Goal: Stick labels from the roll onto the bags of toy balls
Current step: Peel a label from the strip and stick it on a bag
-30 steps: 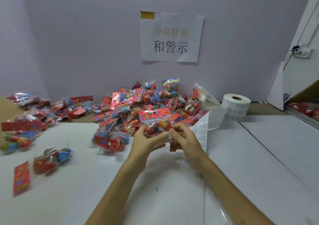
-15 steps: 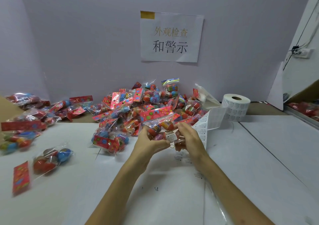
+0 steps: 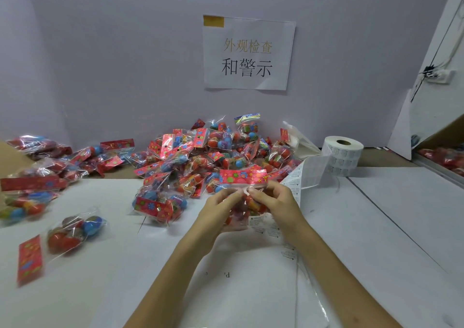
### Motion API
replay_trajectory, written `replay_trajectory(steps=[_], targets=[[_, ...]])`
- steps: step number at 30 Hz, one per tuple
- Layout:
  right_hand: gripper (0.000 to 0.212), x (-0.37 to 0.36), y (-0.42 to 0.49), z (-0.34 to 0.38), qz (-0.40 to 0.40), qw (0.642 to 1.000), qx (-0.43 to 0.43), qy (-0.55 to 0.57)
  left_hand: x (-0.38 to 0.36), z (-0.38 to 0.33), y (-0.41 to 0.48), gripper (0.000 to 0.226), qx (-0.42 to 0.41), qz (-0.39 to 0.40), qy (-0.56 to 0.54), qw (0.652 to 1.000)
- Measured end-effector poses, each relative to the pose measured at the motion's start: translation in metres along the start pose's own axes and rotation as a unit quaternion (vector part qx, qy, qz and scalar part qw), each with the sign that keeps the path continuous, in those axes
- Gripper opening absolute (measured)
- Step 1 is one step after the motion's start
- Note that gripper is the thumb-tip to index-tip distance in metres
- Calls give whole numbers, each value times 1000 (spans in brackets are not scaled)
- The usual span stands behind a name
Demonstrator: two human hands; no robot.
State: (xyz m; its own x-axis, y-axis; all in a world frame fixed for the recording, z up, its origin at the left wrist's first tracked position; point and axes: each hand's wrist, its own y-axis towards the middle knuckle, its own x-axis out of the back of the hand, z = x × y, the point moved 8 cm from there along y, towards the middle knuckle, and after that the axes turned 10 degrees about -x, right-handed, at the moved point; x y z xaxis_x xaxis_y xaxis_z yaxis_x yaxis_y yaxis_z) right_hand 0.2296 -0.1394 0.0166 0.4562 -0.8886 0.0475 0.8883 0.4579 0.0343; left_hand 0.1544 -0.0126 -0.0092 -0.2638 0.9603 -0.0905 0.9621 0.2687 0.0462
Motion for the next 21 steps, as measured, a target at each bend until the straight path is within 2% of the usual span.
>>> replay_trajectory(steps=[3,6,9,12,16,20,21], targets=[[3,0,1,0,4,1000,3,-12,4,0,0,20,-2,-22,-6,1000],[6,-1,2,-2,18,1000,-4,-25,7,0,0,15,3,-43,-7,999],[22,1,2,-3,42,998,-42,-21,7,0,2,13,2,-46,15,999],[11,9,5,0,49,997,-57,-6,4,2,3,13,5,-32,21,999],[21,18,10,-5,31,997,-67,1,1,1,2,22,9,-14,20,1000],[15,17,11,-6,35,997,-70,2,15,-9,3,20,-35,-66,34,997],[22,17,11,-6,38,997,-70,-3,18,-11,4,19,-45,-79,40,995]])
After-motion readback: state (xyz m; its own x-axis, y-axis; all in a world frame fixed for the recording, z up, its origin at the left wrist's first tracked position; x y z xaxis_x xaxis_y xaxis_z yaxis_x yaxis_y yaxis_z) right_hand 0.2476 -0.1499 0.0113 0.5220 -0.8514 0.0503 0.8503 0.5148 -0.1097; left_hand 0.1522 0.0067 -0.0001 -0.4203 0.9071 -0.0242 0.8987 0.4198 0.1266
